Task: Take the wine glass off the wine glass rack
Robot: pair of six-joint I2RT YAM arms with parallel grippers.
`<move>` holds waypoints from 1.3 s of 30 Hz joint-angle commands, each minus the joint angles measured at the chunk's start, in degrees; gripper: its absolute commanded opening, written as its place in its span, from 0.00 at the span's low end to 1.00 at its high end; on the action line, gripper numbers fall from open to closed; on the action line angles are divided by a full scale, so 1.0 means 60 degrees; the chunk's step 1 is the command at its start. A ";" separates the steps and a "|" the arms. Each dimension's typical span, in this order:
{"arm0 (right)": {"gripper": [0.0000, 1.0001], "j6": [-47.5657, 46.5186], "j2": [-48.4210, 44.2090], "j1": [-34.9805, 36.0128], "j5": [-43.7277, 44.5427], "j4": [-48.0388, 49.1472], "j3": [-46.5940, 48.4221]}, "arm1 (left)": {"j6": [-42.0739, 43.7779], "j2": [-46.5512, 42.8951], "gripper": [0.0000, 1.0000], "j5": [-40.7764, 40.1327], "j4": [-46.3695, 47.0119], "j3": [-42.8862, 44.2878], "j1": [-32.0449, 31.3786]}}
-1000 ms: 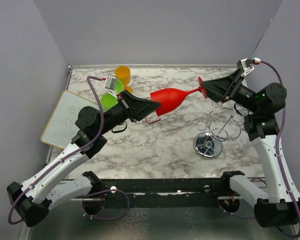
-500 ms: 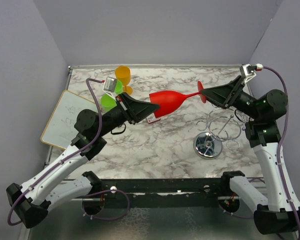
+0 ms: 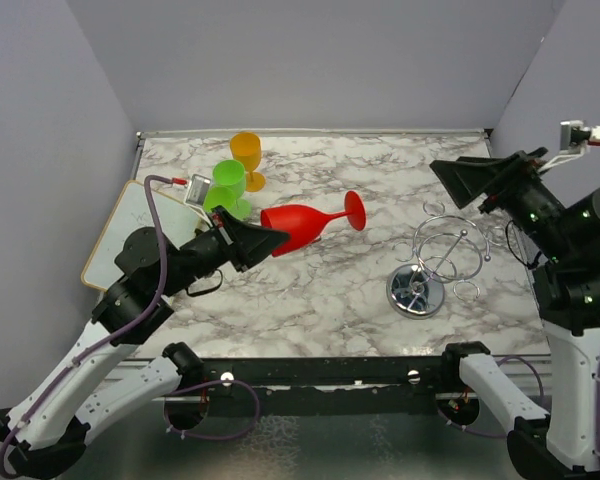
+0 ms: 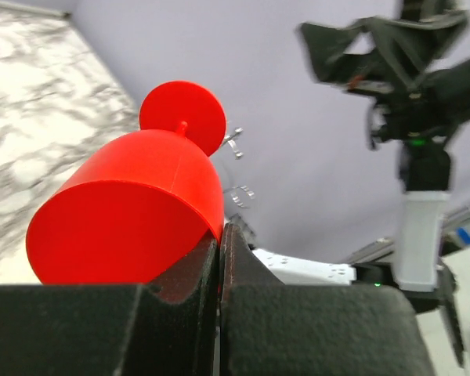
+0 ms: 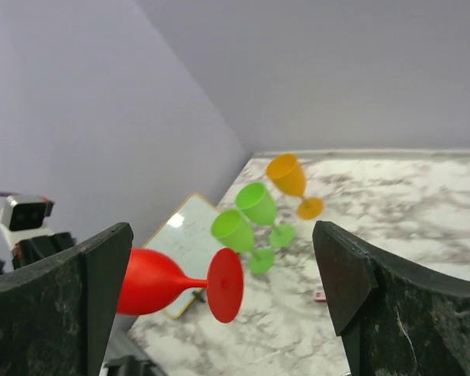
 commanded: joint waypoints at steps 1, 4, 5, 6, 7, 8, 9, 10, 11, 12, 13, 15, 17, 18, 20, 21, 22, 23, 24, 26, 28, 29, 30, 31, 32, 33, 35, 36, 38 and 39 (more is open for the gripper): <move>1.00 -0.2346 -0.0566 -0.0025 0.2769 -0.1652 0.1044 | 0.1435 -0.0459 0.00 -0.1270 -0.3664 0.0600 0.0004; 1.00 -0.3176 -0.0840 -0.0032 0.3663 -0.1899 0.1428 | 0.1935 -0.0291 0.00 -0.1991 -0.5655 0.1285 0.0004; 1.00 -0.3388 -0.0917 -0.0025 0.3951 -0.1955 0.1507 | 0.2082 -0.0159 0.00 -0.2241 -0.6303 0.1514 0.0004; 1.00 -0.3573 -0.1015 -0.0024 0.4179 -0.1994 0.1560 | 0.2218 0.0008 0.00 -0.2479 -0.6985 0.1751 0.0003; 1.00 -0.3758 -0.1113 -0.0024 0.4416 -0.2007 0.1590 | 0.2326 0.0188 0.00 -0.2723 -0.7645 0.1988 0.0004; 1.00 -0.3896 -0.1220 -0.0024 0.4594 -0.2021 0.1588 | 0.2424 0.0430 0.00 -0.2935 -0.8233 0.2188 -0.0003; 1.00 -0.4021 -0.1322 -0.0028 0.4759 -0.2023 0.1564 | 0.2573 0.0669 0.00 -0.3134 -0.8789 0.2375 0.0003; 1.00 -0.4107 -0.1406 -0.0025 0.4888 -0.2023 0.1541 | 0.2658 0.0955 0.00 -0.3327 -0.9260 0.2536 0.0004; 1.00 -0.4178 -0.1489 -0.0039 0.4959 -0.2023 0.1512 | 0.2716 0.1235 0.00 -0.3538 -0.9729 0.2633 0.0004; 1.00 -0.4239 -0.1584 -0.0030 0.5012 -0.2009 0.1457 | 0.2775 0.1585 0.00 -0.3753 -1.0190 0.2677 0.0004; 1.00 -0.4264 -0.1649 -0.0025 0.5017 -0.1998 0.1420 | 0.2813 0.1835 0.00 -0.4036 -1.0439 0.2689 0.0003; 1.00 -0.4346 -0.1725 -0.0030 0.4980 -0.1985 0.1350 | 0.2951 0.2263 0.00 -0.4669 -1.0695 0.2646 0.0004; 1.00 -0.4448 -0.1753 -0.0025 0.4958 -0.2039 0.1351 | 0.3253 0.2664 0.00 -0.5485 -1.0714 0.2570 0.0004; 1.00 -0.4513 -0.1764 -0.0032 0.4968 -0.2082 0.1373 | 0.3488 0.2864 0.00 -0.5934 -1.0702 0.2562 0.0004; 1.00 -0.4633 -0.1788 -0.0024 0.5070 -0.2184 0.1410 | 0.3952 0.3336 0.00 -0.6922 -1.0703 0.2628 0.0004; 1.00 -0.4654 -0.1821 -0.0024 0.5101 -0.2217 0.1425 | 0.4085 0.3557 0.00 -0.7358 -1.0682 0.2656 0.0004; 1.00 -0.4673 -0.1844 -0.0024 0.5114 -0.2234 0.1414 | 0.4218 0.3755 0.00 -0.7627 -1.0634 0.2740 0.0004; 1.00 -0.4682 -0.1879 -0.0024 0.5097 -0.2253 0.1412 | 0.4330 0.3914 0.00 -0.7858 -1.0558 0.2816 0.0015; 1.00 -0.4709 -0.1908 -0.0021 0.5075 -0.2268 0.1385 | 0.4524 0.4027 0.00 -0.7950 -1.0364 0.2839 0.0026; 1.00 -0.4730 -0.1973 0.0003 0.5045 -0.2241 0.1303 | 0.4914 0.4189 0.00 -0.7910 -0.9907 0.2775 0.0152; 1.00 -0.4788 -0.2012 0.0019 0.5052 -0.2240 0.1245 | 0.5144 0.4495 0.00 -0.7555 -0.9773 0.2842 0.0439; 1.00 -0.4851 -0.2014 0.0064 0.5080 -0.2250 0.1245 | 0.5232 0.4632 0.00 -0.7324 -0.9746 0.2847 0.0601; 1.00 -0.4904 -0.2027 0.0108 0.5168 -0.2257 0.1250 | 0.5360 0.4710 0.00 -0.7044 -0.9638 0.2793 0.0771; 1.00 -0.4962 -0.2056 0.0141 0.5263 -0.2257 0.1240 | 0.5528 0.4745 0.00 -0.6725 -0.9476 0.2707 0.0974; 1.00 -0.5002 -0.2076 0.0194 0.5370 -0.2247 0.1233 | 0.5670 0.4794 0.00 -0.6466 -0.9335 0.2620 0.1248; 1.00 -0.5053 -0.2104 0.0226 0.5472 -0.2232 0.1223 | 0.5827 0.4825 0.00 -0.6199 -0.9224 0.2578 0.1526; 1.00 -0.5146 -0.2151 0.0313 0.5643 -0.2207 0.1186 | 0.6064 0.4898 0.00 -0.5673 -0.9021 0.2494 0.2086; 1.00 -0.5183 -0.2170 0.0349 0.5705 -0.2200 0.1159 | 0.6143 0.4917 0.00 -0.5457 -0.8906 0.2449 0.2279; 1.00 -0.5248 -0.2200 0.0417 0.5791 -0.2183 0.1116 | 0.6215 0.4998 0.00 -0.5095 -0.8733 0.2360 0.2462; 1.00 -0.5258 -0.2217 0.0437 0.5823 -0.2171 0.1082 | 0.6255 0.5041 0.00 -0.4923 -0.8656 0.2283 0.2509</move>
